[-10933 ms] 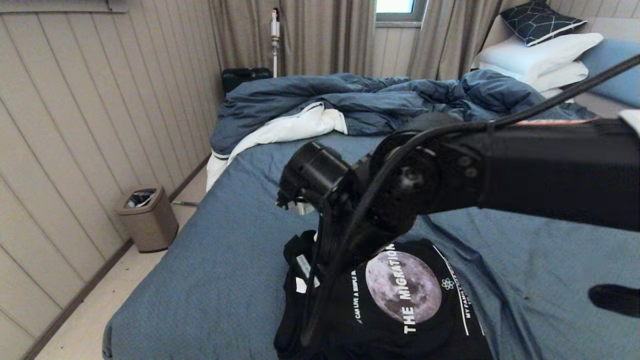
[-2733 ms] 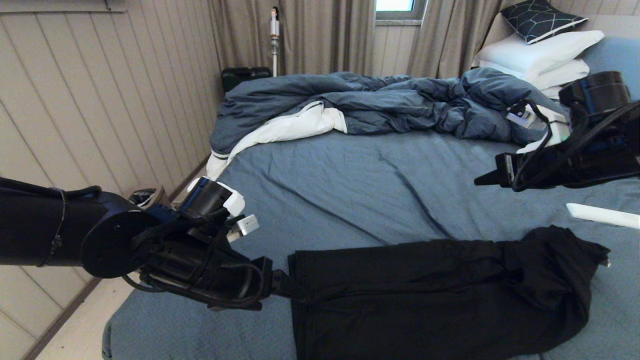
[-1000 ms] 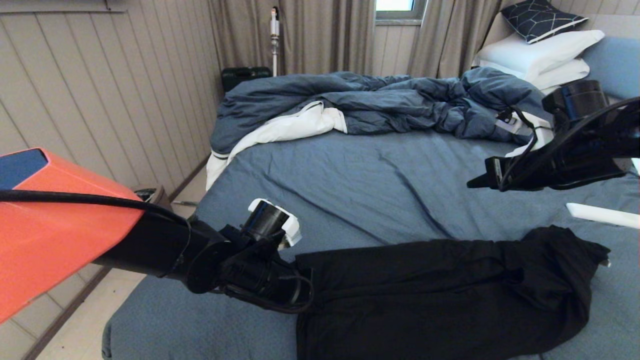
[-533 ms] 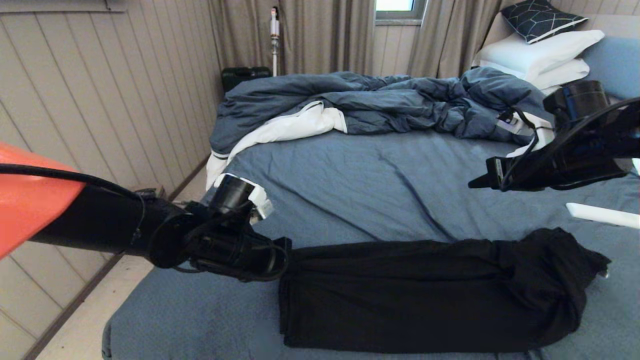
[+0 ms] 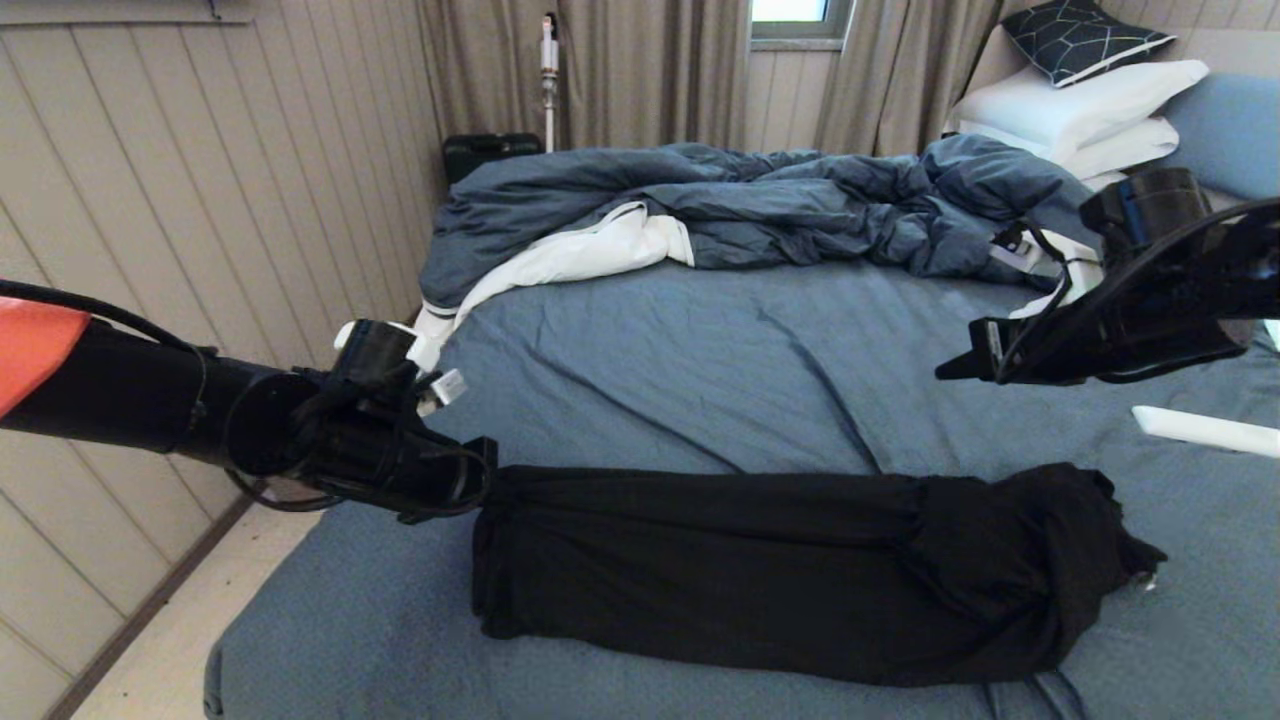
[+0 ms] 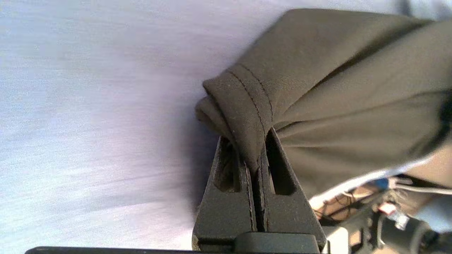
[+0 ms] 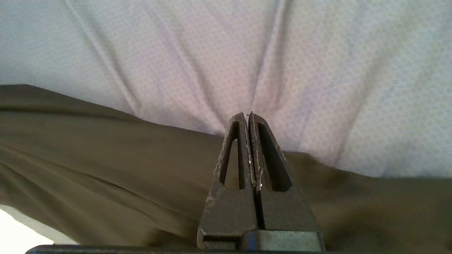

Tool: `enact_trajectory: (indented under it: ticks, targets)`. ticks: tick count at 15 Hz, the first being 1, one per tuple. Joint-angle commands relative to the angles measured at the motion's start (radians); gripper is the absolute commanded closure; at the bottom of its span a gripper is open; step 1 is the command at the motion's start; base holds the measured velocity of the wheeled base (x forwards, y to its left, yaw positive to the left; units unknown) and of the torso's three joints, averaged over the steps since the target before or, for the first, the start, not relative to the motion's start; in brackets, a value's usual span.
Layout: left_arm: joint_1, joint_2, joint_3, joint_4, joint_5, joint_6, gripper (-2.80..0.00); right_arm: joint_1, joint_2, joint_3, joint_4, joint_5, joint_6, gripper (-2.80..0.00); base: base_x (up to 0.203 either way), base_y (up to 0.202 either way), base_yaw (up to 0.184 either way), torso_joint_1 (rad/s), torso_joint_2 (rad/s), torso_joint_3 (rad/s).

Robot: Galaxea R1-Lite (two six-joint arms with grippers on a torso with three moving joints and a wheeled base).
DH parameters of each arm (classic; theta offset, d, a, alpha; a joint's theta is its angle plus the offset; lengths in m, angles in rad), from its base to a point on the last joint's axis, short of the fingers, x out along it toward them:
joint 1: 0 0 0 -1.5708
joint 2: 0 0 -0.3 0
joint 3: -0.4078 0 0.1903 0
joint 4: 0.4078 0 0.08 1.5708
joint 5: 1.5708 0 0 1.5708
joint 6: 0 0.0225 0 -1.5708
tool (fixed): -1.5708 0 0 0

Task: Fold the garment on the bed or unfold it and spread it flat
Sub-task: Unford the black T-shirt

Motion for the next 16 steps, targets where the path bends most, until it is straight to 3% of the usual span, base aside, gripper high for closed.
enact_trajectory:
  ticks: [1,8,9,16]
  targets:
    - [0.038,-0.003,-0.002,0.019,-0.009,0.020,0.00,0.001,0.006,-0.002,0.002,0.002,-0.001,0.00,0.000,0.000,0.000,0.000,0.00,0.000]
    - [0.050,0.007,-0.015,0.039,-0.015,0.045,0.00,0.001,0.009,-0.002,0.002,0.002,-0.001,0.00,0.000,0.000,0.000,0.000,0.00,0.000]
    - [0.045,0.007,-0.015,0.039,-0.015,0.043,-2.80,0.001,0.009,-0.002,0.002,0.002,-0.001,0.00,0.000,0.000,0.000,0.000,0.00,0.000]
    - [0.044,-0.056,-0.008,0.076,-0.016,0.039,-2.80,0.001,0.008,-0.002,0.002,0.002,-0.001,0.00,0.000,0.000,0.000,0.000,0.00,0.000]
